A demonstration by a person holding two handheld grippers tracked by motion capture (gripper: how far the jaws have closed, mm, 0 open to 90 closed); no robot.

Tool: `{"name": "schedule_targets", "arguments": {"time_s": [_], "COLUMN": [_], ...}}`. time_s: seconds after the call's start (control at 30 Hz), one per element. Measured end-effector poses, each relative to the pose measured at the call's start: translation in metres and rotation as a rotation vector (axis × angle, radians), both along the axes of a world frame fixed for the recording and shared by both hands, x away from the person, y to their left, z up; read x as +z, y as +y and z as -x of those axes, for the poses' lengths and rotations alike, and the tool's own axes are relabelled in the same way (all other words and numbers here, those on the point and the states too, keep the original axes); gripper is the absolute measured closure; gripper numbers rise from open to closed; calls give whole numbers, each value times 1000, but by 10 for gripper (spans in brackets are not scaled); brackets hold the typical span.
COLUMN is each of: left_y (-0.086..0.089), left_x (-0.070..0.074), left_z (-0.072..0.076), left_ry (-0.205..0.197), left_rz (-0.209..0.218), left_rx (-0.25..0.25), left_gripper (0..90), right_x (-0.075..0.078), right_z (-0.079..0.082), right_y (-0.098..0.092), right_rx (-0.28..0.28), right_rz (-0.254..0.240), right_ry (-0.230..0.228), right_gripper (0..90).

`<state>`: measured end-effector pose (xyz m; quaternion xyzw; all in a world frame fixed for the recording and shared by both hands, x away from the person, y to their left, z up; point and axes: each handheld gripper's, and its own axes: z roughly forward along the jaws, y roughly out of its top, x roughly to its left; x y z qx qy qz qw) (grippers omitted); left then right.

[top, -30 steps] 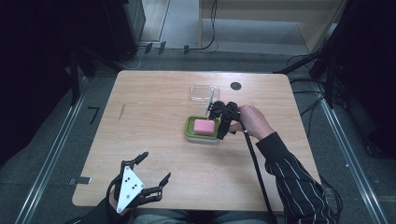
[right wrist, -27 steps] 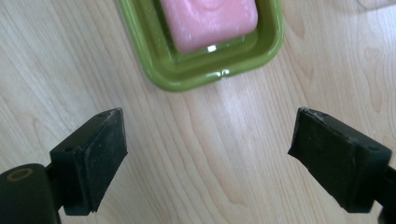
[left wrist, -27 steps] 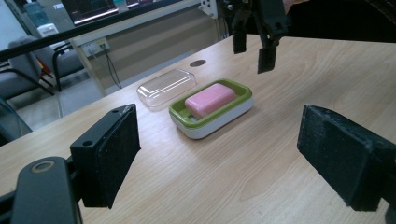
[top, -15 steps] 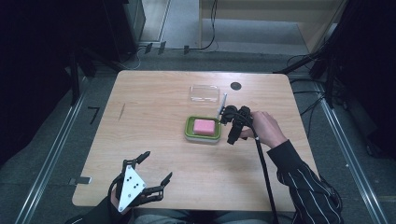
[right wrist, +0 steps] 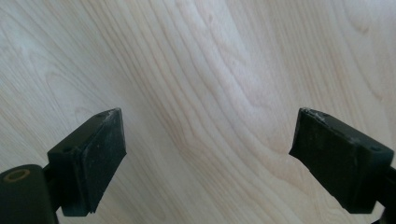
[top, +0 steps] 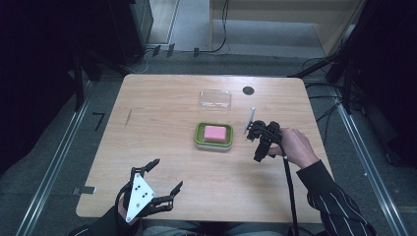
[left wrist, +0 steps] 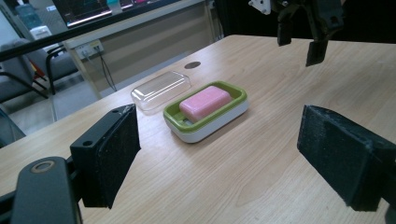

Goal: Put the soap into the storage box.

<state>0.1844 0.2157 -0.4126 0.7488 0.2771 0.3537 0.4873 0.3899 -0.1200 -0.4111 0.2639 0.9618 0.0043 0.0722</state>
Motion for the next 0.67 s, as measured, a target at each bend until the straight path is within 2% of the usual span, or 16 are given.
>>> {"name": "schedule_targets", "arguments": {"time_s": [0.3,0.67], "left_y": [-1,-2], "left_x": [0,0], "left_z": [-1,-2], "left_ry": [1,0], "left_rz": [1,-2], "left_rx": [-4,-4], "left_gripper": [136,136], "right_x": [-16,-24], "right_z": [13,26], "right_y": [-22,-36], "right_rx": [-29,-37], "right_rz": [9,-14], "right_ry": [28,20], "right_gripper": [109,134]}}
